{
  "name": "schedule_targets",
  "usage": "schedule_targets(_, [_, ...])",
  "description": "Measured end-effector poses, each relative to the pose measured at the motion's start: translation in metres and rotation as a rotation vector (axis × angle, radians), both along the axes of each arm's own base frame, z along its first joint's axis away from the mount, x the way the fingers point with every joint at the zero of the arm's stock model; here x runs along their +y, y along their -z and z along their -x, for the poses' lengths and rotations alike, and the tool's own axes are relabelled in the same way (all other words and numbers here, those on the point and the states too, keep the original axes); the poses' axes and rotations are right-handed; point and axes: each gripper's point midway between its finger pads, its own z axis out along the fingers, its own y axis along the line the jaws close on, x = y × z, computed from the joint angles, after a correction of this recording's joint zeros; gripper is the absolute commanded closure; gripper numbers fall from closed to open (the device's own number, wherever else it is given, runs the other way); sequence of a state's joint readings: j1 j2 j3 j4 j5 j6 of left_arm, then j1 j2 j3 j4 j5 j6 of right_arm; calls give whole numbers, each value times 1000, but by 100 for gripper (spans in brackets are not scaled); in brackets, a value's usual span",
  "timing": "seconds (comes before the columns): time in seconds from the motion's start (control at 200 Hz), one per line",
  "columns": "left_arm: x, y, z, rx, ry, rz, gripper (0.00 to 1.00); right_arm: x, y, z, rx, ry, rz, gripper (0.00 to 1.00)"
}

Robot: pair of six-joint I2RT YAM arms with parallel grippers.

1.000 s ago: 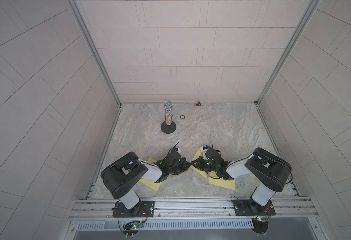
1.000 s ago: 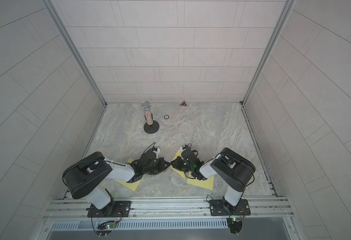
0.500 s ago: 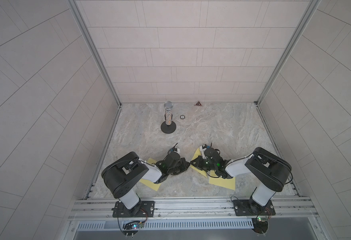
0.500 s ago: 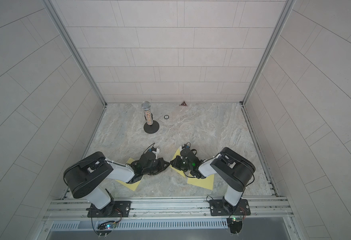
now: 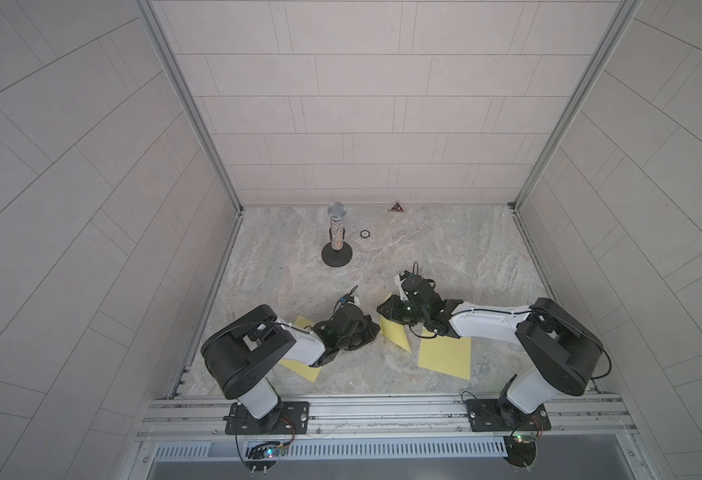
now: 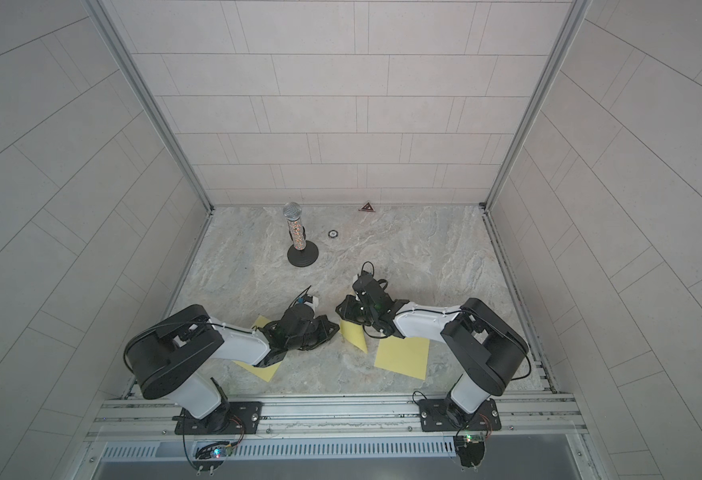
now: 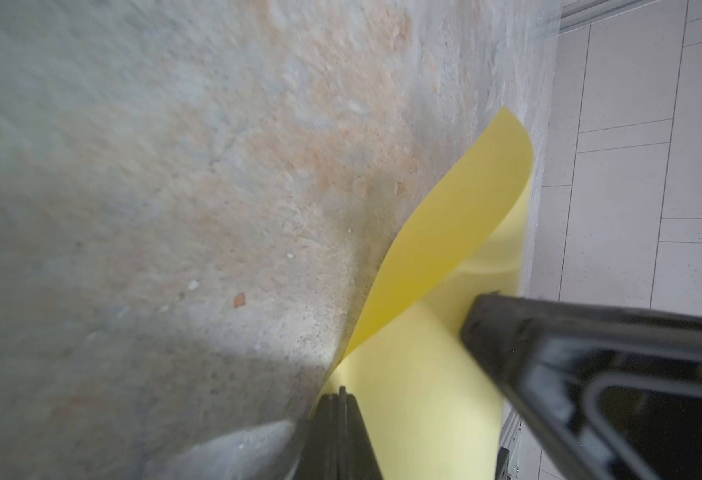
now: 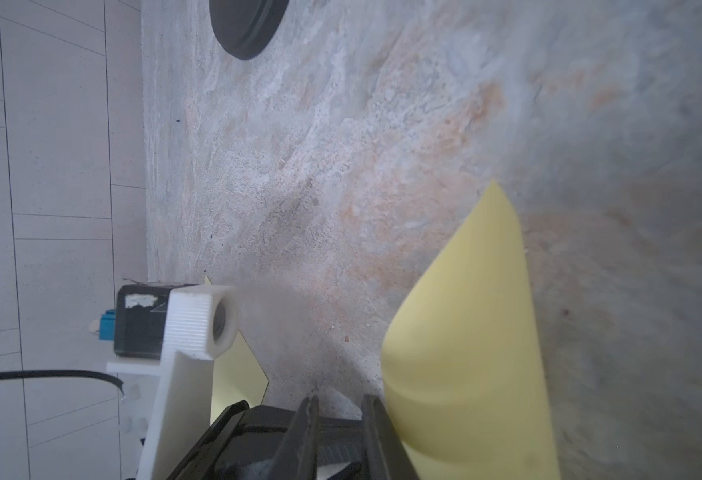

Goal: Fold the square paper diagonally
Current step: Fold the paper at the center of the board.

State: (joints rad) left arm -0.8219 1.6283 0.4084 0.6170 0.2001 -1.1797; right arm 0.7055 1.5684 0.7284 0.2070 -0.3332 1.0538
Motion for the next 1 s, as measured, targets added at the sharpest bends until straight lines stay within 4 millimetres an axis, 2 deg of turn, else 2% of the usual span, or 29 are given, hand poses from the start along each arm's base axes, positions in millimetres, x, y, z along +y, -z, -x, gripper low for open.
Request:
schedule_targets(0.11, [1, 0, 0, 5, -5, -15, 100, -17, -17, -2, -27, 8, 27, 62])
schedule_targets(0.26, [4, 0, -2, 11, -15, -46, 100, -41, -50, 2, -100, 0, 46, 33])
schedule_targets(0.345, [6, 0, -2, 15, -15, -66, 100, -51, -57, 8, -137, -33, 49, 27])
schedule_targets(0.425, [7, 0, -3, 16, -14, -87, 100, -56, -47, 15, -118, -79, 56, 25])
schedule_targets(0.625, [9, 0, -3, 18, -10, -122, 100, -52, 10, 38, 61, -202, 58, 22])
schedule_targets(0.73, [9, 0, -2, 16, -7, -134, 100, -49, 31, 50, 120, -235, 29, 22])
schedule_targets(1.001, [9, 0, -2, 13, -3, -155, 100, -35, 25, 45, 83, -269, -46, 25])
